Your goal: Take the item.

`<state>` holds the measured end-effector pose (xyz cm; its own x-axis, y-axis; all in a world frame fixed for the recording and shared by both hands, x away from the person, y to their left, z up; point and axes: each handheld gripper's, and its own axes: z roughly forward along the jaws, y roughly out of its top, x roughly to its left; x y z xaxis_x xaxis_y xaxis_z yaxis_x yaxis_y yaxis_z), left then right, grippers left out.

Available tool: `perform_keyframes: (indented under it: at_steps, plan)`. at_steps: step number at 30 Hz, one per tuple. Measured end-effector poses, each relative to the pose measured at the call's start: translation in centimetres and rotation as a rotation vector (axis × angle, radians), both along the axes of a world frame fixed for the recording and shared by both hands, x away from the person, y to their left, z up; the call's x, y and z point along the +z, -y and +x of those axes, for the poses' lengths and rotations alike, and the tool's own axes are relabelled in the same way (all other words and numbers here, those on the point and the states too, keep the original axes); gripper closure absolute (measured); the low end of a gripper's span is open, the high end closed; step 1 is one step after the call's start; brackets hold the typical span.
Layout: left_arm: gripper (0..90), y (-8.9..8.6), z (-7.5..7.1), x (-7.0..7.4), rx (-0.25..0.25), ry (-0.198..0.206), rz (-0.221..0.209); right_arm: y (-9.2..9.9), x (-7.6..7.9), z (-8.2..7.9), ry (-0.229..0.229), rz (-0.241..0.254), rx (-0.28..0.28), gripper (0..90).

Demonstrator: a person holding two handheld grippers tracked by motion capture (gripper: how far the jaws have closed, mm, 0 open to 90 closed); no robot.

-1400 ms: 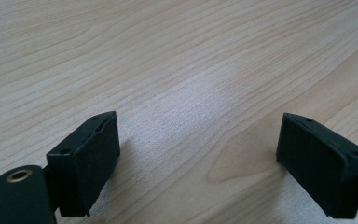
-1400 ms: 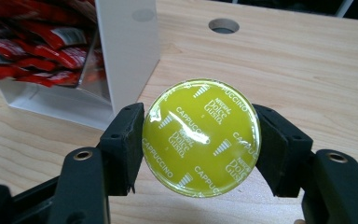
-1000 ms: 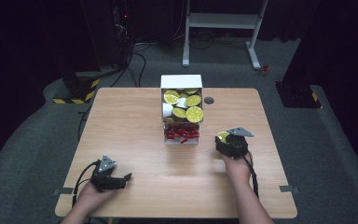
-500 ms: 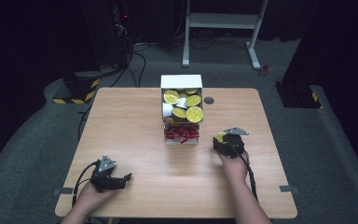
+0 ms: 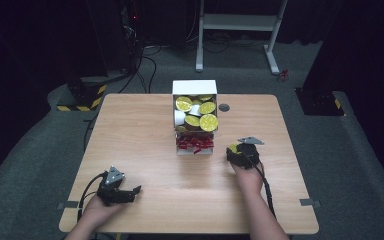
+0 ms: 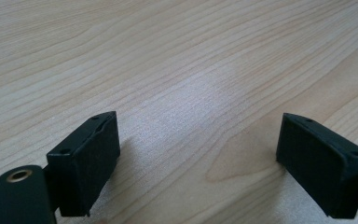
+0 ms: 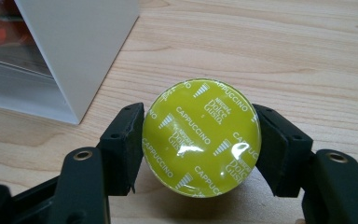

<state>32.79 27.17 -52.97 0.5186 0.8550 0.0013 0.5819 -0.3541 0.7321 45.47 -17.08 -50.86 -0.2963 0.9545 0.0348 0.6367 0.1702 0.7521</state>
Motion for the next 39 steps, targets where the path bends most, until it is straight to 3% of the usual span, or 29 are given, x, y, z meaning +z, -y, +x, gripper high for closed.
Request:
perform_keyframes:
  at_steps: [14,19,39]
  plan:
    - [13.6,0.0,0.0,0.0,0.0,0.0,0.0,-0.4,-0.2,0.0,-0.004,0.009,0.006,38.0]
    - [13.6,0.0,0.0,0.0,0.0,0.0,0.0,-0.3,0.0,0.1,0.004,0.019,0.001,30.8]
    - [13.6,0.0,0.0,0.0,-0.004,0.001,0.002,-0.1,1.6,-1.4,0.02,0.034,0.017,21.4]
